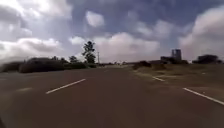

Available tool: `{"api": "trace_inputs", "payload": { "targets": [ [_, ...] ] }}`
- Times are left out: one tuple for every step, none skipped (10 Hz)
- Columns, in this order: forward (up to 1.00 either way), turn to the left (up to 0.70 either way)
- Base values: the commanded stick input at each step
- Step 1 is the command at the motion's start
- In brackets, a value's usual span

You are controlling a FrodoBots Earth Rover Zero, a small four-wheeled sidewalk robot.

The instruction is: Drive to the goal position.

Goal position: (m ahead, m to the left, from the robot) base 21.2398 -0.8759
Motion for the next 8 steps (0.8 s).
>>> {"api": "trace_inputs", "payload": {
  "targets": [
    [1.00, 0.00],
    [1.00, 0.00],
    [1.00, 0.00],
    [1.00, 0.00],
    [1.00, 0.00],
    [1.00, 0.00],
    [1.00, 0.00],
    [1.00, 0.00]
  ]
}}
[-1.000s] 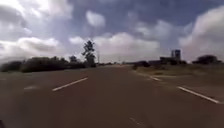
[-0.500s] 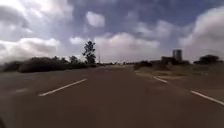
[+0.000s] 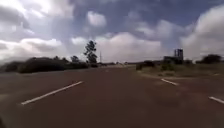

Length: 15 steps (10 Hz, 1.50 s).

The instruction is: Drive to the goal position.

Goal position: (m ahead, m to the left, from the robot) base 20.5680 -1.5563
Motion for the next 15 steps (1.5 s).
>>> {"api": "trace_inputs", "payload": {
  "targets": [
    [1.00, 0.00],
    [1.00, 0.00],
    [1.00, 0.00],
    [1.00, 0.00],
    [1.00, 0.00],
    [1.00, 0.00],
    [1.00, 0.00],
    [1.00, 0.00],
    [1.00, 0.00],
    [1.00, 0.00],
    [1.00, 0.00],
    [1.00, 0.00],
    [1.00, 0.00],
    [1.00, -0.16],
    [1.00, -0.36]
  ]
}}
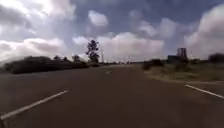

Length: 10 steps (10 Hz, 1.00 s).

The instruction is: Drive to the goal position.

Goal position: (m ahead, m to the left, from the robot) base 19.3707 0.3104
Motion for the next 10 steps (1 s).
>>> {"api": "trace_inputs", "payload": {
  "targets": [
    [1.00, -0.40],
    [1.00, -0.40],
    [1.00, -0.27],
    [1.00, -0.07],
    [1.00, 0.00],
    [1.00, 0.00],
    [1.00, 0.00],
    [1.00, 0.00],
    [1.00, 0.00],
    [1.00, 0.00]
  ]
}}
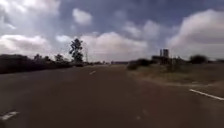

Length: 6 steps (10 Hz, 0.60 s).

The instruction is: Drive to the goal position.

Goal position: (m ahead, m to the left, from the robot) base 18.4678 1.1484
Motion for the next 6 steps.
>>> {"api": "trace_inputs", "payload": {
  "targets": [
    [1.00, 0.00],
    [1.00, 0.00],
    [1.00, 0.00],
    [1.00, 0.00],
    [1.00, 0.00],
    [1.00, 0.00]
  ]
}}
